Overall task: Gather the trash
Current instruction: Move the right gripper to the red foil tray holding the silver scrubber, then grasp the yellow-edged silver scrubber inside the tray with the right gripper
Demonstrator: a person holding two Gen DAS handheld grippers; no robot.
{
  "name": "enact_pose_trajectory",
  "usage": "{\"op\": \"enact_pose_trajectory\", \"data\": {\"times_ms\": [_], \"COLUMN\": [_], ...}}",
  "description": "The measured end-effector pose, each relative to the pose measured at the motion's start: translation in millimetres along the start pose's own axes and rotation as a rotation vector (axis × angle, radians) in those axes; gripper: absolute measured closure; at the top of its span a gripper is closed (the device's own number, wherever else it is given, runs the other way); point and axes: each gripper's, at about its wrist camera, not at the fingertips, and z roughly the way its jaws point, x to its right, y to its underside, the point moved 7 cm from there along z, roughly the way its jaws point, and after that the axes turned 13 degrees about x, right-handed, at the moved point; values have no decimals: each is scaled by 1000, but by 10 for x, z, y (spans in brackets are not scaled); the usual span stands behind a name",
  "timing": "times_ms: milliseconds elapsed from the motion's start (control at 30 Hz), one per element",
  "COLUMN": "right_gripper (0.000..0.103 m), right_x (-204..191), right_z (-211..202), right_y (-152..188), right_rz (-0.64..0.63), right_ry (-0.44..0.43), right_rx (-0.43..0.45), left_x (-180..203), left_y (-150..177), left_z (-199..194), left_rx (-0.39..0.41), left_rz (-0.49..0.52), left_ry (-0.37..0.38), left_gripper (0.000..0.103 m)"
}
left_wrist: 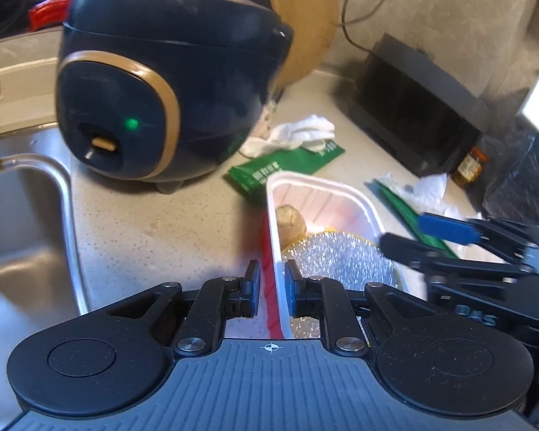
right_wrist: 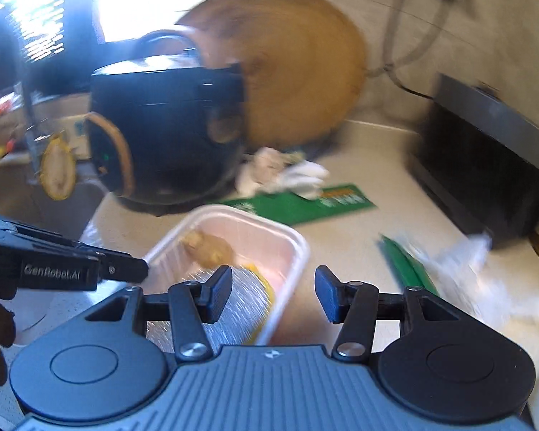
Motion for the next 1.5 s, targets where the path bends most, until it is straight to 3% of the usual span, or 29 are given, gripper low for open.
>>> {"op": "enact_pose_trajectory", "data": {"times_ms": [233, 367, 400, 433, 467, 633, 800, 933, 1000, 1133, 1200, 1367, 1500], "right_gripper": [52, 52, 55, 69, 69, 70, 71, 73, 81, 79, 78, 64, 62], "right_x": [-448, -601, -613, -612, -611, -410, 193, 727, 899, 1045, 979, 559, 227], "right_z": [576, 842, 883, 900, 907, 723, 482, 457, 466, 439, 367, 205, 324], "right_y": [30, 89, 98, 98, 91, -147, -376, -199, -55, 74, 36, -87, -136], "right_rz": [-207, -327, -334, -332, -330, -201, -80, 21, 74, 168, 188, 178, 190], "right_ry": [-167, -152, -157, -164, -164, -153, -5, 126, 150, 163, 127, -74, -208], "right_rx": [-101, -150, -156, -155, -151, -72, -12, -68, -92, -97, -78, -54, -94], "left_x": [-243, -251, -245, -239, -240, -266, -208, -105, -60, -28, -21, -25, -38], "left_y": [-55, -36, -34, -31, -29, -17, -33, -35, -28, -2, 7, 17, 30], "left_z": [-116, -165, -183, -190, -200, -188, -123, -40, -5, 35, 40, 53, 50], "left_rx": [3, -3, -2, -1, 0, -1, -3, -13, -20, -35, -38, -42, -43], "left_rz": [-90, -62, -56, -53, -51, -56, -57, -34, -23, -11, -8, -4, -5], "left_ry": [-60, -73, -74, -75, -76, -95, -78, -46, -36, -31, -29, -29, -33], "left_gripper": [86, 86, 86, 86, 86, 86, 86, 86, 86, 86, 86, 86, 86]}}
